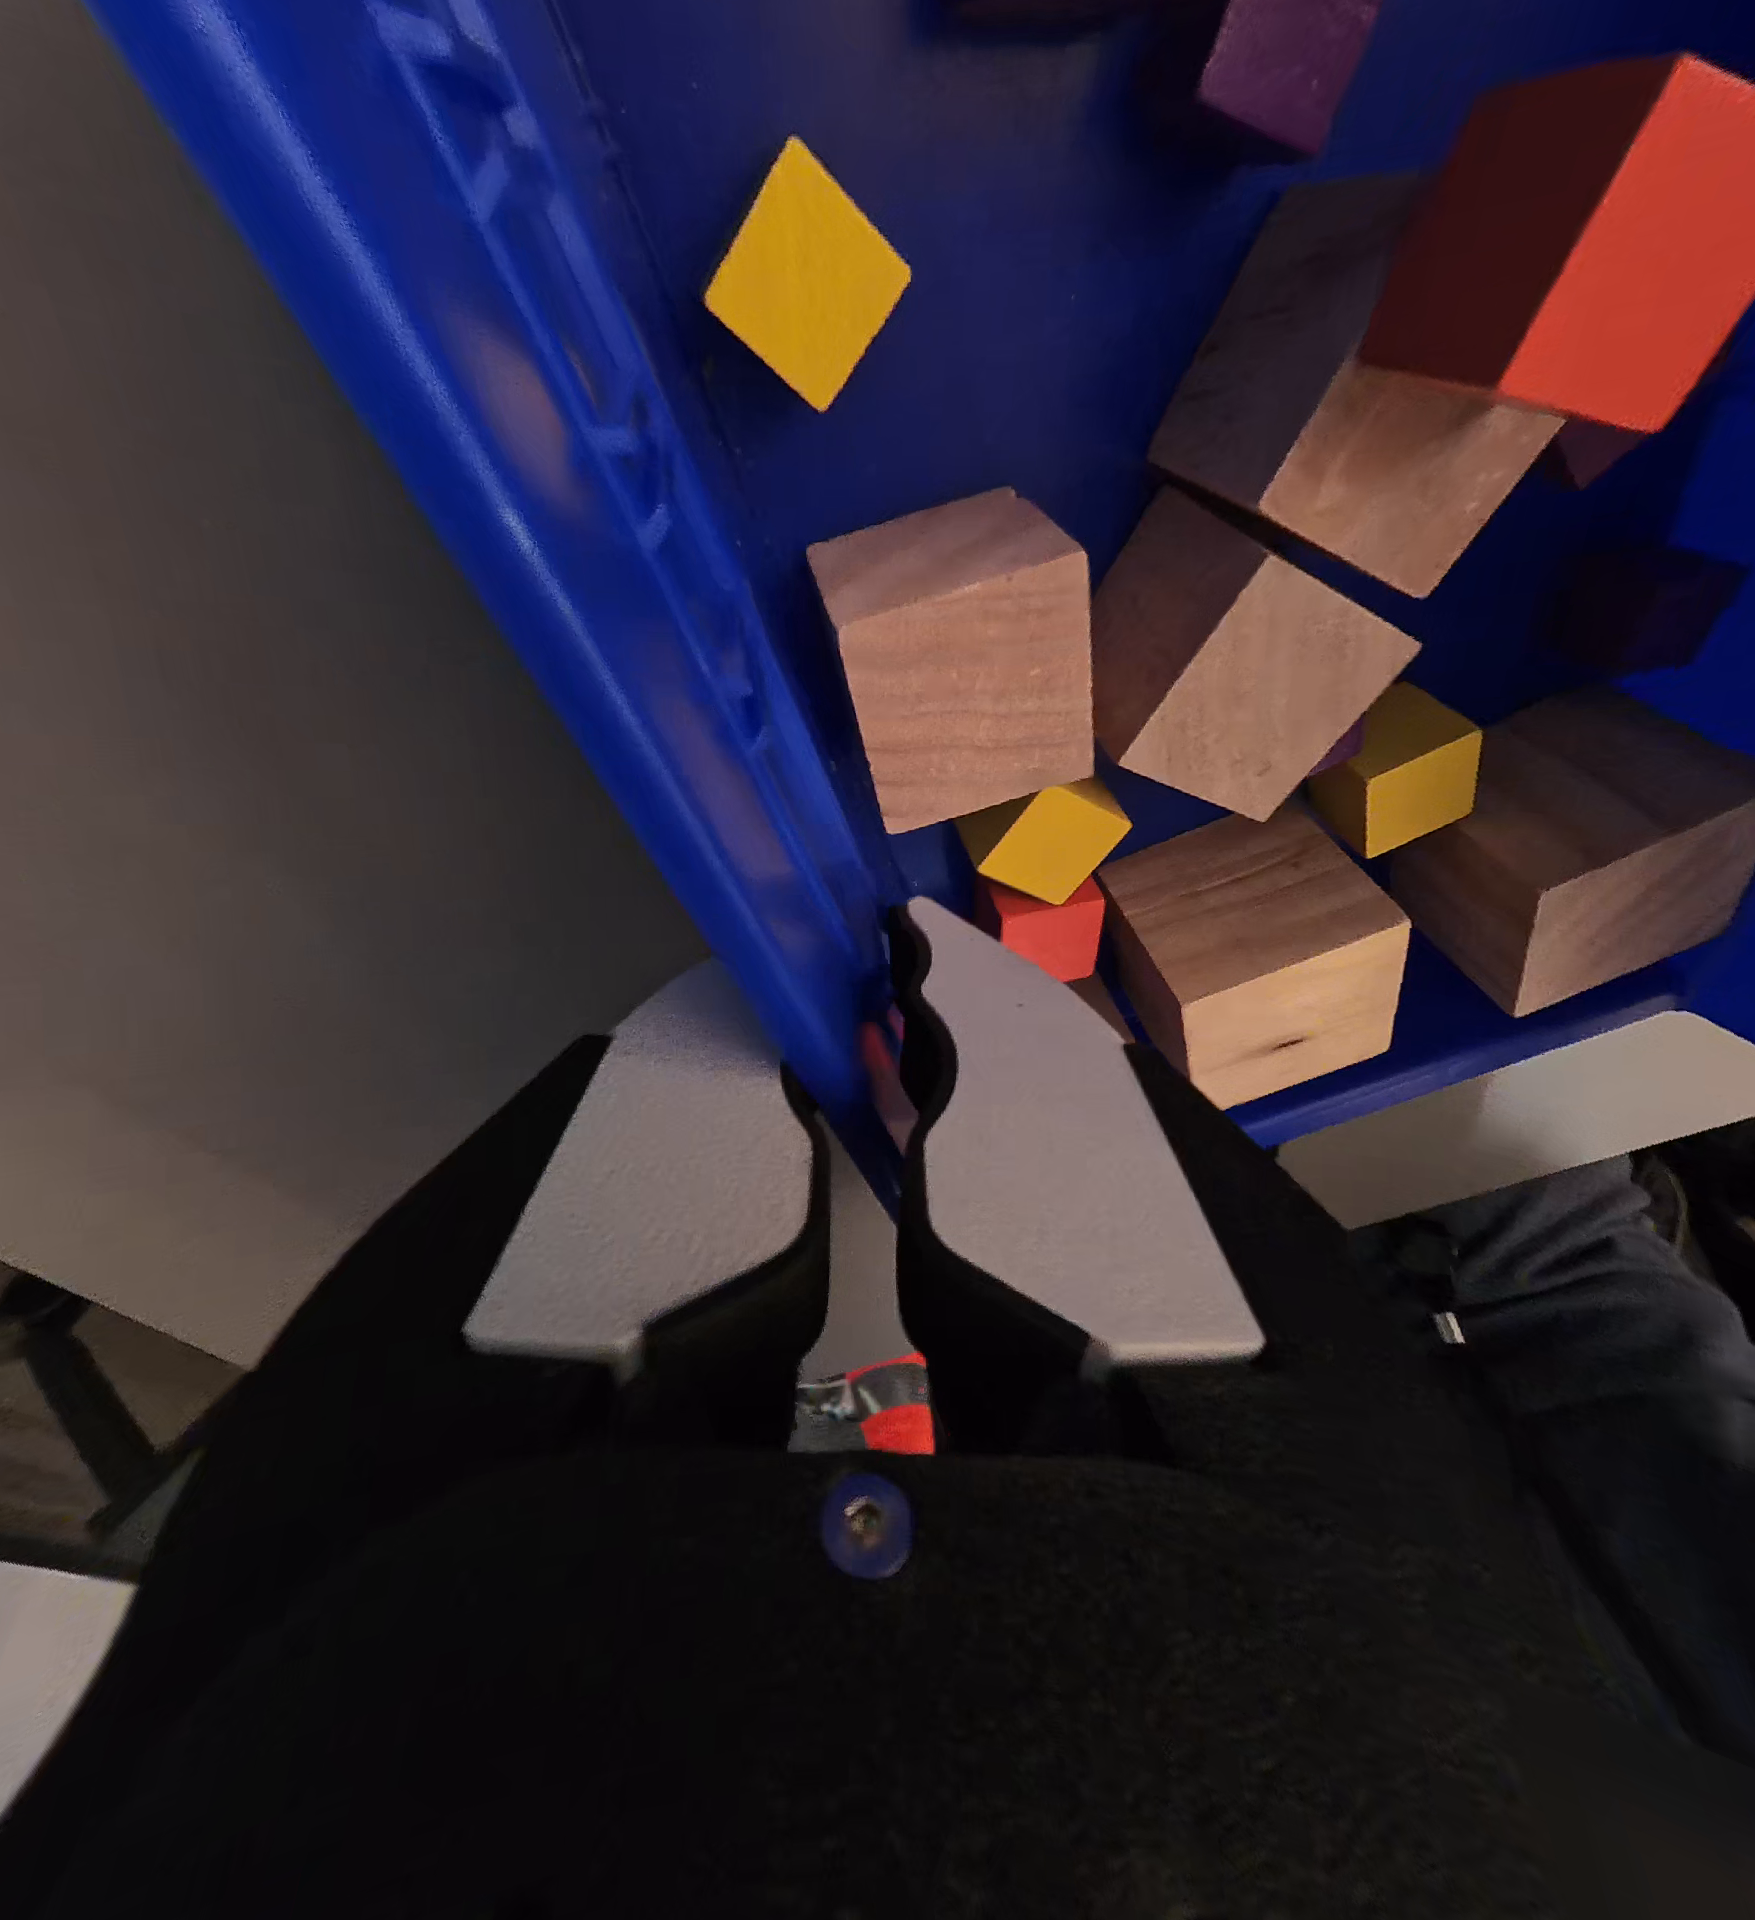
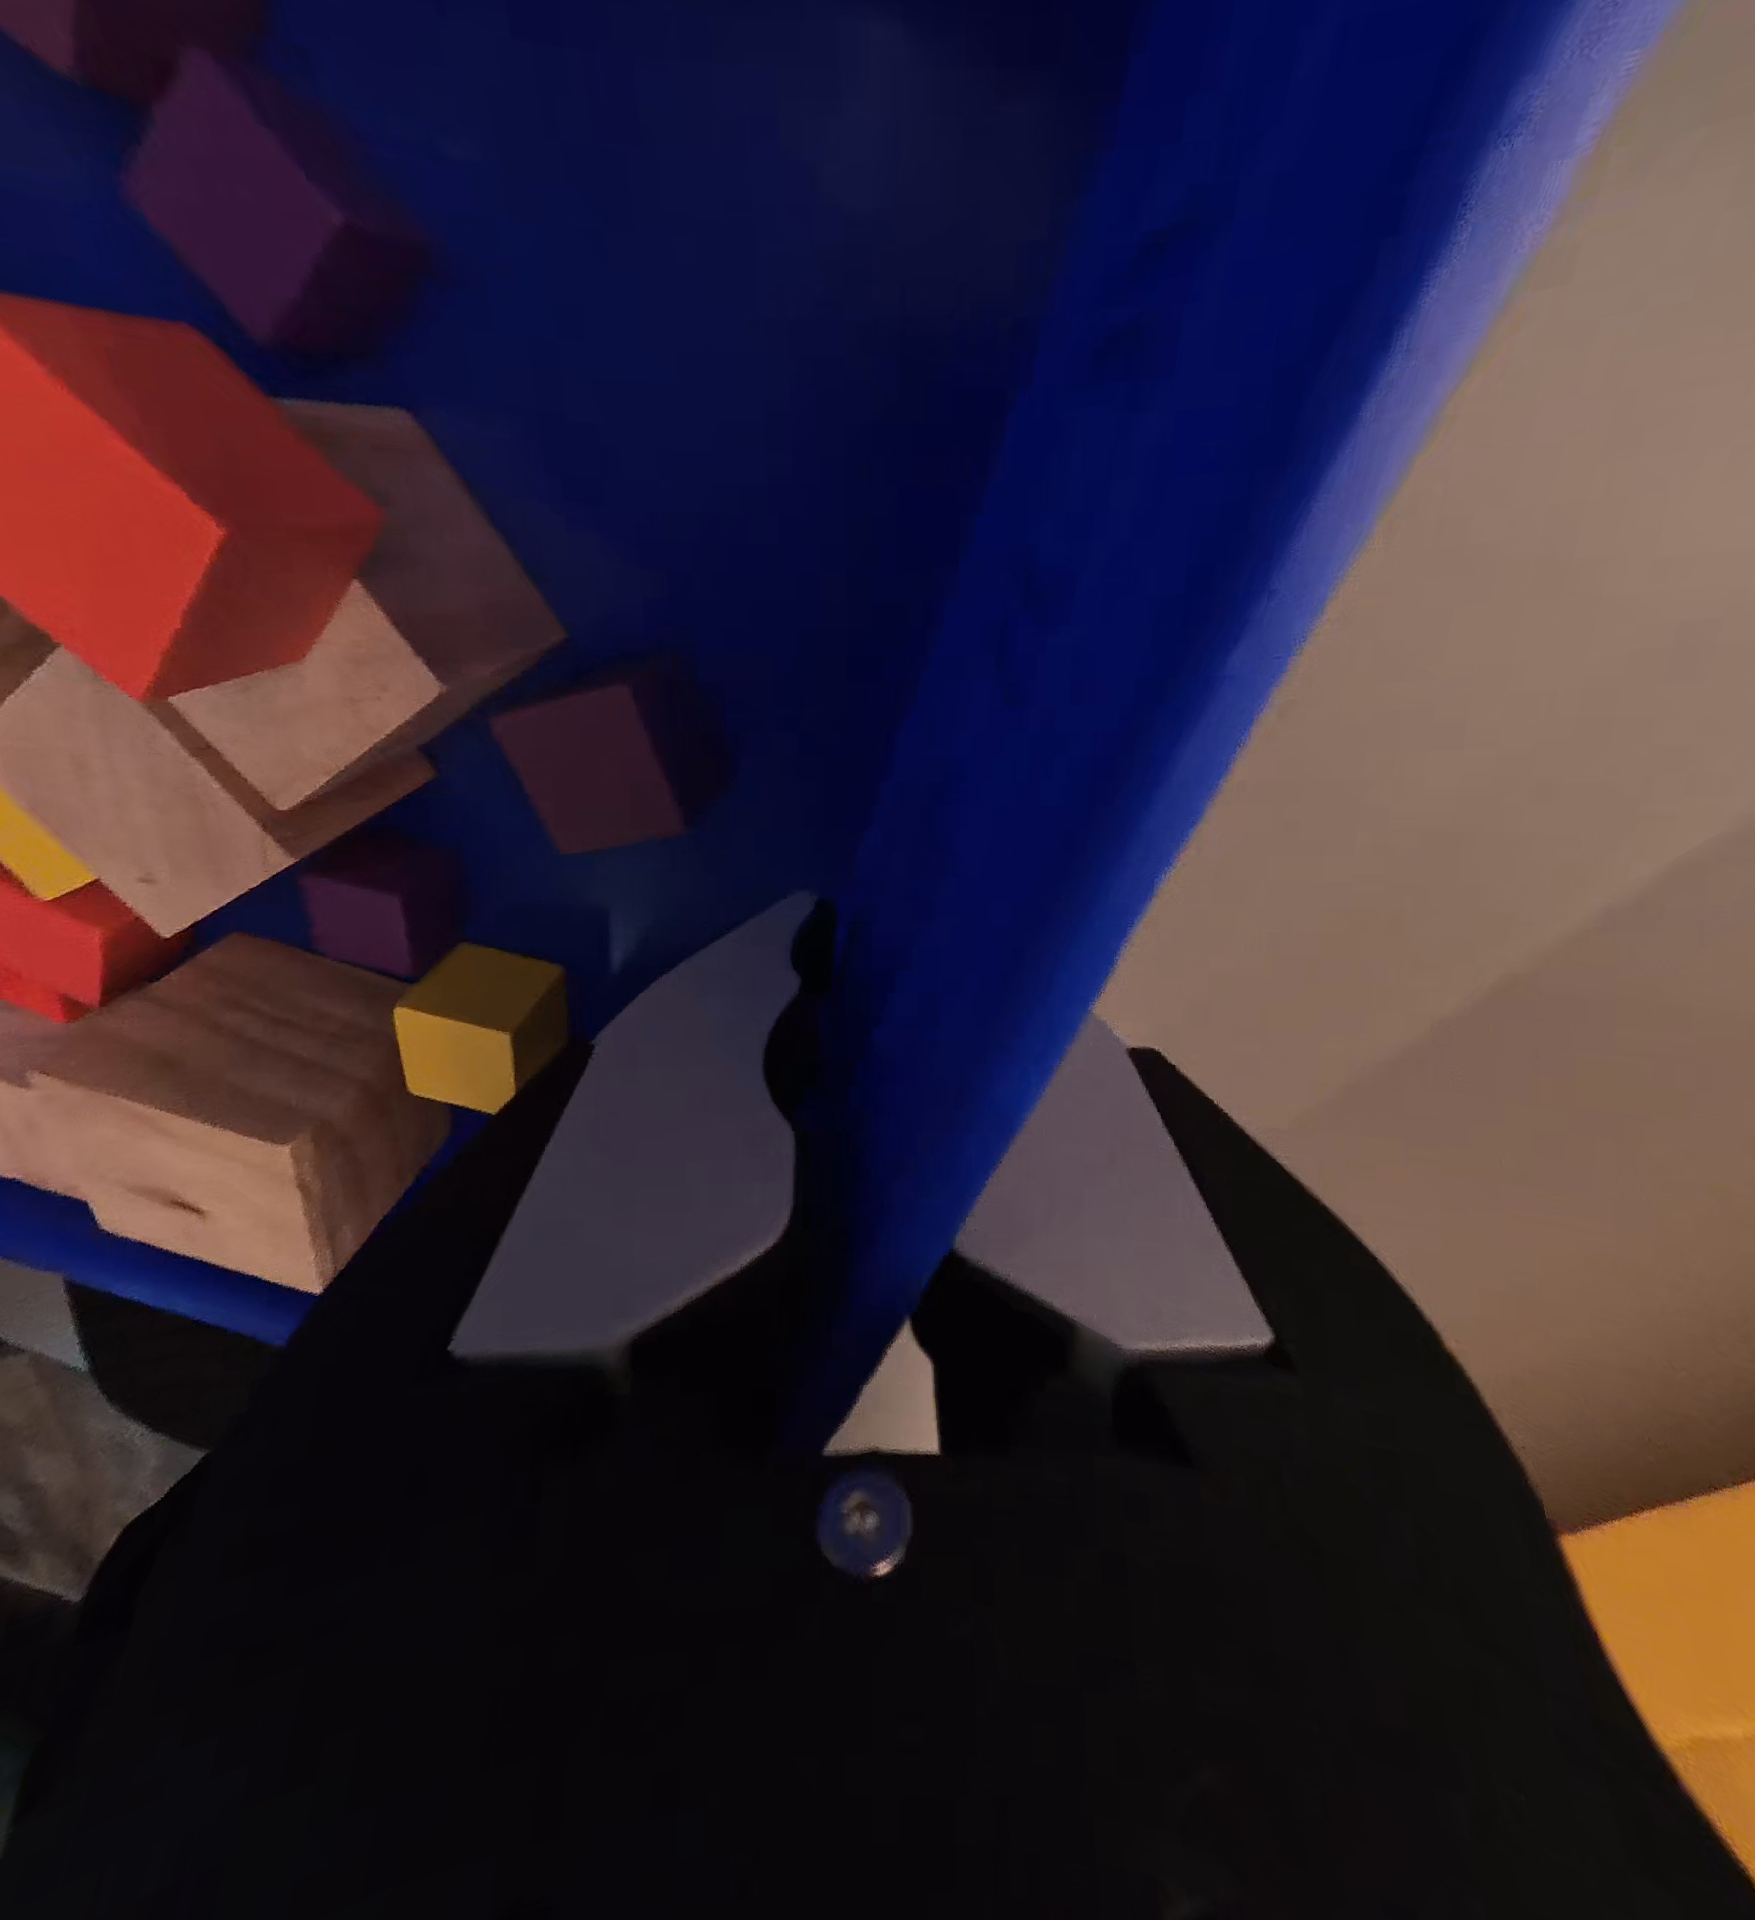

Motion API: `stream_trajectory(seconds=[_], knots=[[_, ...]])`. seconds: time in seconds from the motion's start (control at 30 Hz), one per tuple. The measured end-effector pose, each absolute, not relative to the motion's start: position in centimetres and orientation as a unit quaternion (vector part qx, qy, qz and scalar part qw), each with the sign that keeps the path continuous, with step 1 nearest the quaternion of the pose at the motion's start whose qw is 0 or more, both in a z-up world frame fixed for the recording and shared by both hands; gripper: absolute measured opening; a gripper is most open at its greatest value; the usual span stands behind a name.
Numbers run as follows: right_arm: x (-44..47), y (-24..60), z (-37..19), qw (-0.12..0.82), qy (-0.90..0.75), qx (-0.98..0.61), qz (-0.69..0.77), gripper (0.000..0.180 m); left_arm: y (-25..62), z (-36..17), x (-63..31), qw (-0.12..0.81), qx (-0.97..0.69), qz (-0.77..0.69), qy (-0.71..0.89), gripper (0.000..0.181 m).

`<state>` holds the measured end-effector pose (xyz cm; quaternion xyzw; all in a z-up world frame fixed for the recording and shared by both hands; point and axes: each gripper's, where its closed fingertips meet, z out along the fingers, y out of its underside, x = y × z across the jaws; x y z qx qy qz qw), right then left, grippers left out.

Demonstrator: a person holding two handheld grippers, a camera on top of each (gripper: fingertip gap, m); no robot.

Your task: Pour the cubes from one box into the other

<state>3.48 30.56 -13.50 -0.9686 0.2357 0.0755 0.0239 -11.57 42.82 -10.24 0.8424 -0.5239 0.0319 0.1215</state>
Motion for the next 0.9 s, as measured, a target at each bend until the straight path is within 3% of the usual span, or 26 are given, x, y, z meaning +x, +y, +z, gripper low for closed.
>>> stream_trajectory(seconds=[0.53,0.9], knots=[[3.9,29.2,-12.7,0.03,0.233,-0.965,0.115,0.006,41.0,-8.5,-10.9,0.127,0.84,-0.007,-0.527,0.007],[14.2,20.0,-2.6,0.079,0.267,-0.958,0.07,0.005,32.5,1.1,0.2,0.057,0.811,0.003,-0.582,0.007]])
